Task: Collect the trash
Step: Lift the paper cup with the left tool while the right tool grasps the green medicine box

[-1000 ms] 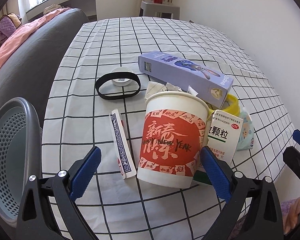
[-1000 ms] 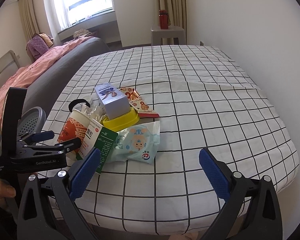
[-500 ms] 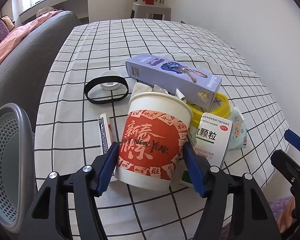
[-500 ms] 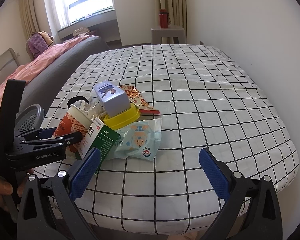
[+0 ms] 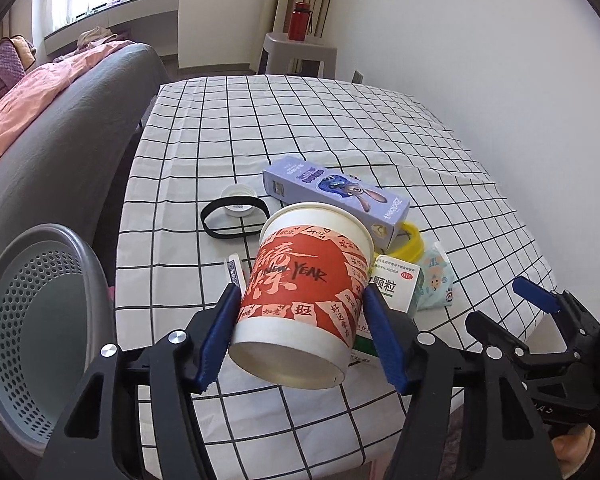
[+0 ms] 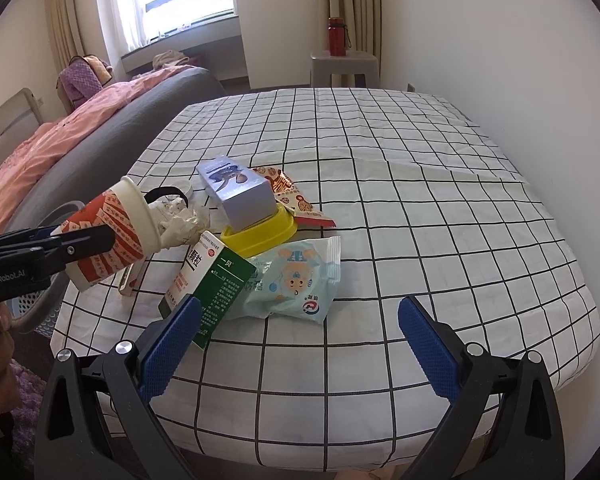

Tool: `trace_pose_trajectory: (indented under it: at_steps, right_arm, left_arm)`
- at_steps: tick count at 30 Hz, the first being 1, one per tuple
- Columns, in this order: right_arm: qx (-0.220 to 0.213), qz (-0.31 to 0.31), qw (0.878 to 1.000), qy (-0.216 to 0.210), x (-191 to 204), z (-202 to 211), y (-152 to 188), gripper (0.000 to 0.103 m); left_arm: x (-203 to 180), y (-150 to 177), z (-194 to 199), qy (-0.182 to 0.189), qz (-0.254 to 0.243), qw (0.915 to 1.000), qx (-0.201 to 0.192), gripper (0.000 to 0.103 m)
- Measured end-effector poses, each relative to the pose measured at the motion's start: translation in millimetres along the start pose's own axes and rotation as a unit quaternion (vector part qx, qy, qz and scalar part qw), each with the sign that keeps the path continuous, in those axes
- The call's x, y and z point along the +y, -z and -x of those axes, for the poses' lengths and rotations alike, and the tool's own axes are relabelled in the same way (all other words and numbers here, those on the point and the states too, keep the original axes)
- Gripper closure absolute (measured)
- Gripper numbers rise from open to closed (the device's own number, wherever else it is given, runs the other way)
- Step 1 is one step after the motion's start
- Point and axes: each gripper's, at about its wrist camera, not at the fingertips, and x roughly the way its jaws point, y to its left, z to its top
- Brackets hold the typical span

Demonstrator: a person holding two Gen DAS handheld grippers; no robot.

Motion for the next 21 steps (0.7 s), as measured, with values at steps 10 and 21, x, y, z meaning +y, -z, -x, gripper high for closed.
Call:
trace_pose_trajectory:
  at_steps: [10, 21]
  right_arm:
    - [0.013, -0.008, 1.000, -0.019, 15.4, -6.8, 3.7, 0.006]
    - [0.025, -0.017, 1.000, 0.005, 56.1, -27.5, 13.0, 0.017]
  left_arm:
    - [25.6, 21.6, 32.2, -0.039, 0.016, 0.9987, -0.030, 0.042]
    - [55.0, 38.9, 48.6, -0.097, 0.037, 0.9916, -0.076, 0.042]
